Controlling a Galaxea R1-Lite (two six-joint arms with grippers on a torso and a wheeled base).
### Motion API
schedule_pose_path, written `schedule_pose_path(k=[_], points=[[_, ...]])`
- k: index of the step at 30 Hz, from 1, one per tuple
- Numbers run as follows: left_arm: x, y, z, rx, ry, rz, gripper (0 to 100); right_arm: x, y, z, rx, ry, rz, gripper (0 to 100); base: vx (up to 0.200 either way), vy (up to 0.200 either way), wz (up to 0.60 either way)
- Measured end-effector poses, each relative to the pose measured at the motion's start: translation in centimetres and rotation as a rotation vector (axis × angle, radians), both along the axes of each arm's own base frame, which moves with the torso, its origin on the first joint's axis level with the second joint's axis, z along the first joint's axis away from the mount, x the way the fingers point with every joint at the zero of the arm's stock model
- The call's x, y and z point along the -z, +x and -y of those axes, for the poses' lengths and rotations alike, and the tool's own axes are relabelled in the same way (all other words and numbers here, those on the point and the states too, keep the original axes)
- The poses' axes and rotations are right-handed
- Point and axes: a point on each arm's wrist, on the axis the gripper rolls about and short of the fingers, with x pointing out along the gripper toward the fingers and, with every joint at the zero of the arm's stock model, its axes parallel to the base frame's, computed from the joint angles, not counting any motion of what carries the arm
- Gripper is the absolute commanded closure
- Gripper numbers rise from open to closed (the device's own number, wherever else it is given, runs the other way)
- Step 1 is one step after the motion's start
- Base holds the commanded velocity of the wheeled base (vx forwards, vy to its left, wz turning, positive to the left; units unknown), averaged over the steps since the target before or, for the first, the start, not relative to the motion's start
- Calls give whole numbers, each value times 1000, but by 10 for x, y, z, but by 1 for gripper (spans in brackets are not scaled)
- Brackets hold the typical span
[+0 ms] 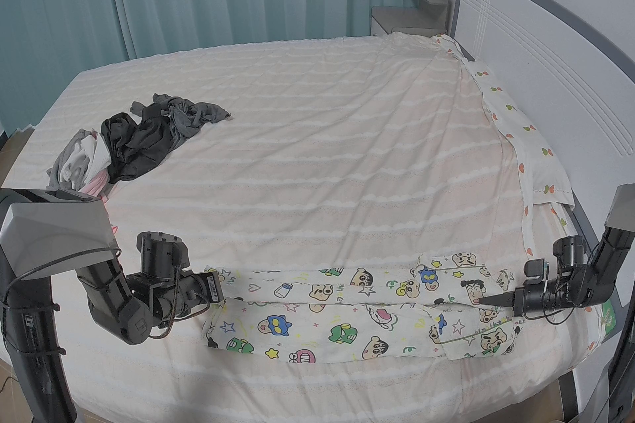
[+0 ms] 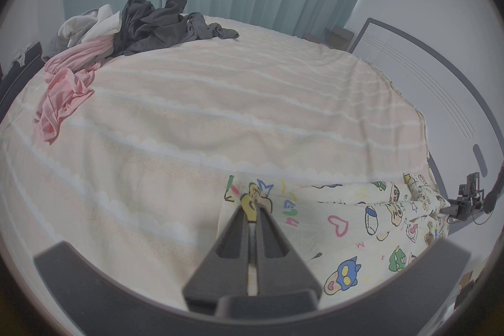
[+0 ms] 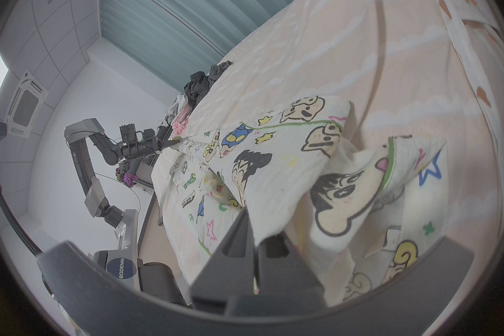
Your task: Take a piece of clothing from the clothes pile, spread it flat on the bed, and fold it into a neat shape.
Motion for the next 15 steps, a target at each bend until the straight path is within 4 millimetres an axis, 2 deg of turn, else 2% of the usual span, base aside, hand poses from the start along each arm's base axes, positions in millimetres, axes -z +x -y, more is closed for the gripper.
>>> schedule_pose_path(k=[11, 12, 15], points=[[4, 0, 0, -23, -22, -16, 100, 9, -5, 0, -4, 1, -31, 100, 0, 0, 0], [4, 0, 0, -26, -26, -17, 0, 10, -5, 0, -3, 1, -33, 0, 0, 0, 0], [5, 0, 0, -33, -34, -22, 0, 11, -6, 0, -4, 3, -39, 0, 0, 0, 0]])
